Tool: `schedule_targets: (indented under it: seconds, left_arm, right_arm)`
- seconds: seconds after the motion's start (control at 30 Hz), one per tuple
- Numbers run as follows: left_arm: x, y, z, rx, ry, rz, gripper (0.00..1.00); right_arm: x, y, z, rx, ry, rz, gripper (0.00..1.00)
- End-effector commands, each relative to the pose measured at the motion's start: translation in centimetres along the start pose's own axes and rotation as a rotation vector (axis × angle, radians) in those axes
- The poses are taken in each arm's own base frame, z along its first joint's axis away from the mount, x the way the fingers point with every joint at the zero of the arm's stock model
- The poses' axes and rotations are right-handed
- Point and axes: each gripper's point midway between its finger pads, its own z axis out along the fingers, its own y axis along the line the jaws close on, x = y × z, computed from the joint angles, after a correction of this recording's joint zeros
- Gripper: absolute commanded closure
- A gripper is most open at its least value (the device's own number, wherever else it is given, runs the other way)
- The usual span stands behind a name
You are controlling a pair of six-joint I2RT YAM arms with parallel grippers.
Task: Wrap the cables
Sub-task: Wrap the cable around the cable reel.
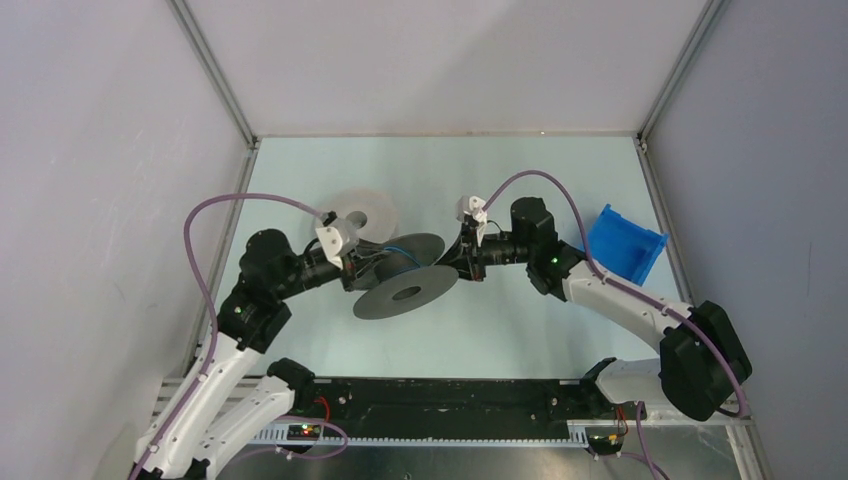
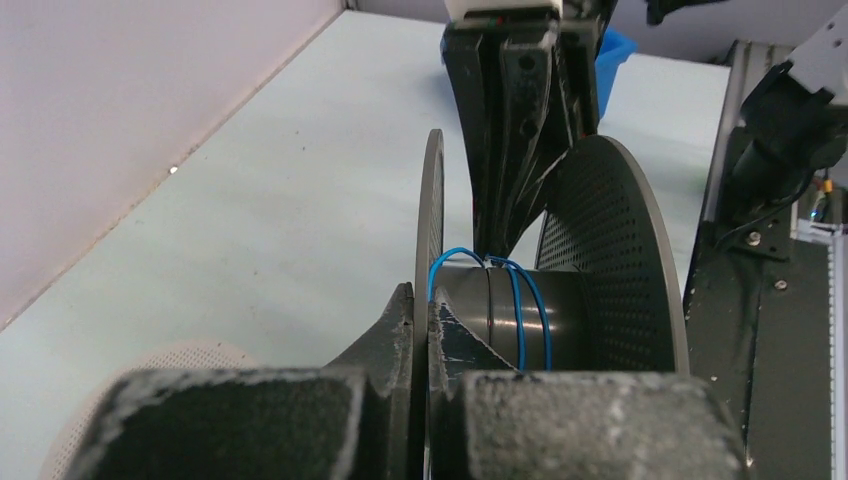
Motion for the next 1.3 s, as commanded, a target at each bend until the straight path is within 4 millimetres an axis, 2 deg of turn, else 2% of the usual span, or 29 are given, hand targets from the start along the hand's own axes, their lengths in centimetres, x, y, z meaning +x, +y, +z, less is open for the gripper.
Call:
schedule_targets:
  seconds: [0.0,0.3,0.5,0.77,1.03,1.27]
  left_arm:
    - [-7.0,3.1,-0.6,-0.141,-0.233,0.102,1.0]
    - [-7.6,3.8,-0.6,-0.169,-0.28,0.024,1.0]
    - [-8.0,3.7,-0.6,-0.164,-0.315,-0.018,1.0]
    - [-8.0,3.6,-0.5,-0.149,-0.328,-0.038,1.0]
    - [-7.4,3.1,-0.3,-0.1,-0.31,-0.011,1.0]
    - [-6.9,2.4,0.2,-0.039,-0.289,-0.011,1.0]
  right_arm:
    - [-0.4,2.9,-0.2,-0.113,-0.017,0.018,0.85]
    - [-1.4,3.4,-0.2,-0.129,-0.068,0.011,0.85]
    - [-2.3,2.8,-0.2,-0.092,-0.132,-0.001,0.83]
    - [-3.2,2.9,-0.5,-0.065,-0.18,-0.004,0.85]
    - [-4.4,1.1,-2.3,0.066,-0.238,0.013,0.84]
    - [-4.4,0.4,-4.0,0.121,-0.238,-0.003,0.81]
